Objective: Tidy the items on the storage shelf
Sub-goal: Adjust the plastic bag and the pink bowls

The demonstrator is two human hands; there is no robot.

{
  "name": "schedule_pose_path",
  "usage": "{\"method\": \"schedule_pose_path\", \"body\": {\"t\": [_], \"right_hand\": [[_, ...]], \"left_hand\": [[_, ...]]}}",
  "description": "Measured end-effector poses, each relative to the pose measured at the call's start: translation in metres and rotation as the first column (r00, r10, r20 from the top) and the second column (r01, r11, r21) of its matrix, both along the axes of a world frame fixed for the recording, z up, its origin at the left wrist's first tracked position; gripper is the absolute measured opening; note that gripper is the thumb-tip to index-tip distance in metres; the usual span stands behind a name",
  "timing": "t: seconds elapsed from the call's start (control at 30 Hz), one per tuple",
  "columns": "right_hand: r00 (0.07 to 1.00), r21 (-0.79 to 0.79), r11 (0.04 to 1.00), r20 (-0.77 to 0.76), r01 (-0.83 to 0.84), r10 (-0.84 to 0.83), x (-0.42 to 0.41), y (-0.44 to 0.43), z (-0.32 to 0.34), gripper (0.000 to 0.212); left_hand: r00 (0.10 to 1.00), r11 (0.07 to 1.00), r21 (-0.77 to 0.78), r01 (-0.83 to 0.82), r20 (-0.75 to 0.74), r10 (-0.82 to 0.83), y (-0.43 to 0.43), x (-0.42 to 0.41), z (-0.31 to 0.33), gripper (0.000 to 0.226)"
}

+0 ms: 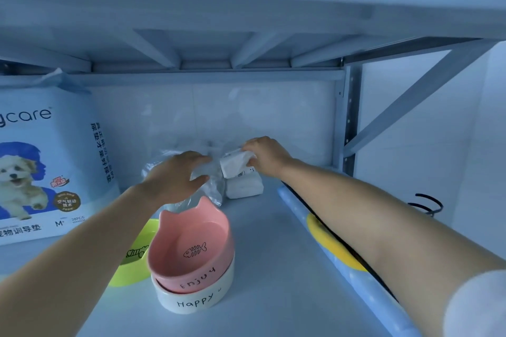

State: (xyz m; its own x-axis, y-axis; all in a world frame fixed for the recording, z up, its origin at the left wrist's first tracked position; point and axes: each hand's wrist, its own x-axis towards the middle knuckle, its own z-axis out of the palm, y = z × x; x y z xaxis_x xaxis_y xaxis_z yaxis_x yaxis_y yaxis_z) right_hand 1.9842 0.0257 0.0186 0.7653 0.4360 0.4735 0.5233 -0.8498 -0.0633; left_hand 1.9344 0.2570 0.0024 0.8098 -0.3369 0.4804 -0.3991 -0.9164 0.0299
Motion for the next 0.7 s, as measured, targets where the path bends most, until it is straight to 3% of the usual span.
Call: {"method": "schedule_pose_path", "body": {"t": [0.13,0.27,0.43,0.5,0.6,0.7], "right_hand": [[0.996,0.029,0.999,-0.082,0.019,-0.016,0.019,0.001,-0.006,0.043],[0.981,-0.201,0.979,-0.182,0.028,-0.066,0.028,0.006,-0.012,0.052],[0.980,-0.328,0.944,-0.180,0.023,-0.086,0.021,0.002,-0.016,0.063],[0.988,-0.356,0.932,-0.105,0.070,-0.115,0.013,0.006,-0.019,0.060],[0.994,-0.350,0.931,0.008,0.105,-0.109,-0.002,0.019,-0.030,0.029],[0.985,-0.351,0.930,-0.083,0.112,-0.150,-0.013,0.030,-0.041,0.028]], "left_hand": [[0.998,1.000,-0.022,0.020,0.063,-0.019,-0.001,-0.003,0.007,0.038],[0.997,1.000,-0.002,0.020,0.076,-0.019,0.001,-0.002,0.008,0.038],[0.999,0.999,0.018,-0.038,-0.029,0.038,0.010,0.001,-0.002,0.042],[0.998,0.999,-0.023,-0.046,-0.046,0.045,0.012,0.002,-0.007,0.042],[0.999,0.994,-0.102,-0.037,-0.027,0.035,0.014,0.004,-0.009,0.038],[1.000,0.992,-0.122,-0.020,-0.025,0.017,0.015,0.005,-0.009,0.040]]}}
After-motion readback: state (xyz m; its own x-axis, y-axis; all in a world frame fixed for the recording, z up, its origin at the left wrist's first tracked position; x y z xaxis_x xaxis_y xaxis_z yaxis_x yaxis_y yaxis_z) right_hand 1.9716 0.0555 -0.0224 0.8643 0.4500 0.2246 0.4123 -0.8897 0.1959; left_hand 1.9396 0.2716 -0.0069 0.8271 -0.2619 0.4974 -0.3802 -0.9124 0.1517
